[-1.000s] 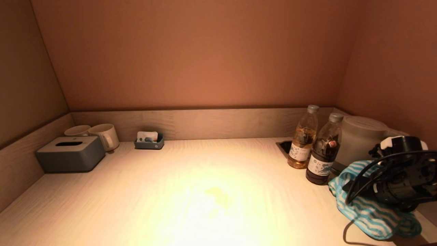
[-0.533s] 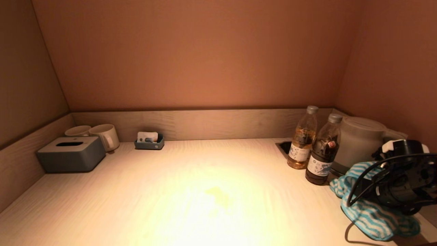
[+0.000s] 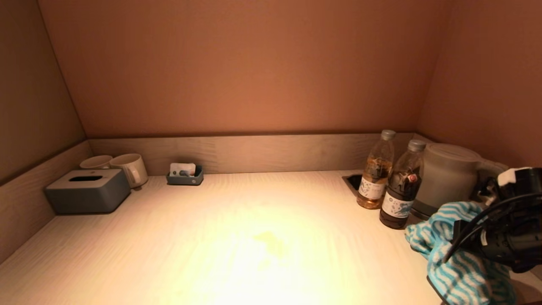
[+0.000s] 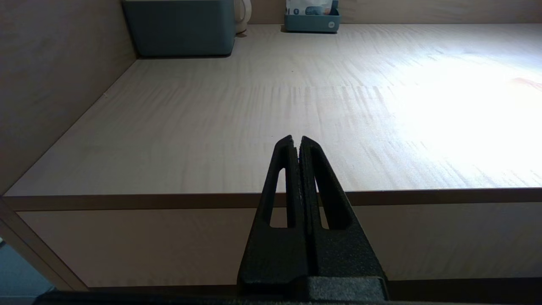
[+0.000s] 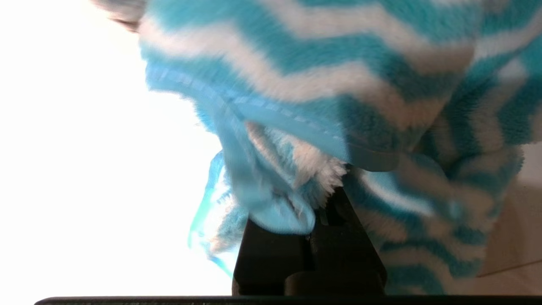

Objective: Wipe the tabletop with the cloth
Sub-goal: Pick up the tablecloth, then sweep the stains on the table

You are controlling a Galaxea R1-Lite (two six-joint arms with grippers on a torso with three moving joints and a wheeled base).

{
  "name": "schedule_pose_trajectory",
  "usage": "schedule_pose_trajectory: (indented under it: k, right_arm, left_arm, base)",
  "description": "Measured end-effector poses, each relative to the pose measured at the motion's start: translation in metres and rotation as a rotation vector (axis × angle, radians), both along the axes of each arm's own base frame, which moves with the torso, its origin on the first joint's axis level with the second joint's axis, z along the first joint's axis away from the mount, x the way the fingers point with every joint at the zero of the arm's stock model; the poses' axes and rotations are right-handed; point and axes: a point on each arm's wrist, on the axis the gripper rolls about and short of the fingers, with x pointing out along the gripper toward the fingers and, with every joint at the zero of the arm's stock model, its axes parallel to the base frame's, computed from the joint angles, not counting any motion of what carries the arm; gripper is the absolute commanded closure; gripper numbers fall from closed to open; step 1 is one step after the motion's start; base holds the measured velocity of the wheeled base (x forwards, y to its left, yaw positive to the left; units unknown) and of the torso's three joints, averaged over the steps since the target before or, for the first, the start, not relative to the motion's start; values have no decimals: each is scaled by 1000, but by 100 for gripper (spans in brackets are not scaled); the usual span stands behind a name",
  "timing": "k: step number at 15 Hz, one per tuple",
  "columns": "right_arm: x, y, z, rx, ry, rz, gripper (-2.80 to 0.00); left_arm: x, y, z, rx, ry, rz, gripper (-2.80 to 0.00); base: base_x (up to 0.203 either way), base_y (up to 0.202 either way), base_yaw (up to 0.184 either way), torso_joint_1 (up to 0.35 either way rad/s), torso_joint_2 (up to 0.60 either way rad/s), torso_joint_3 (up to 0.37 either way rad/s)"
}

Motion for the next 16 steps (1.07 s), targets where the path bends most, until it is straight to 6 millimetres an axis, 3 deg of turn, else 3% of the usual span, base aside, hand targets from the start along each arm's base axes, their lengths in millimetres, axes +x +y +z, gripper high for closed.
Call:
schedule_pose_trajectory:
  k: [4,10,13,16]
  right_arm:
    - [-32,21,44,-28,-162,73,0]
    - [-82,81,111,-41,-433,394,0]
    - [-89,97,134,-27,-493,499,0]
    - [-78,107,146,-18,-498,544,0]
  left_arm:
    - [0,0,0,0,0,0,0]
    - [0,0,0,0,0,0,0]
    - [0,0,0,0,0,0,0]
    - [0,0,0,0,0,0,0]
  base:
    - [0,0,0,0,0,0]
    - [0,0,0,0,0,0]
    - [0,0,0,0,0,0]
    - [0,0,0,0,0,0]
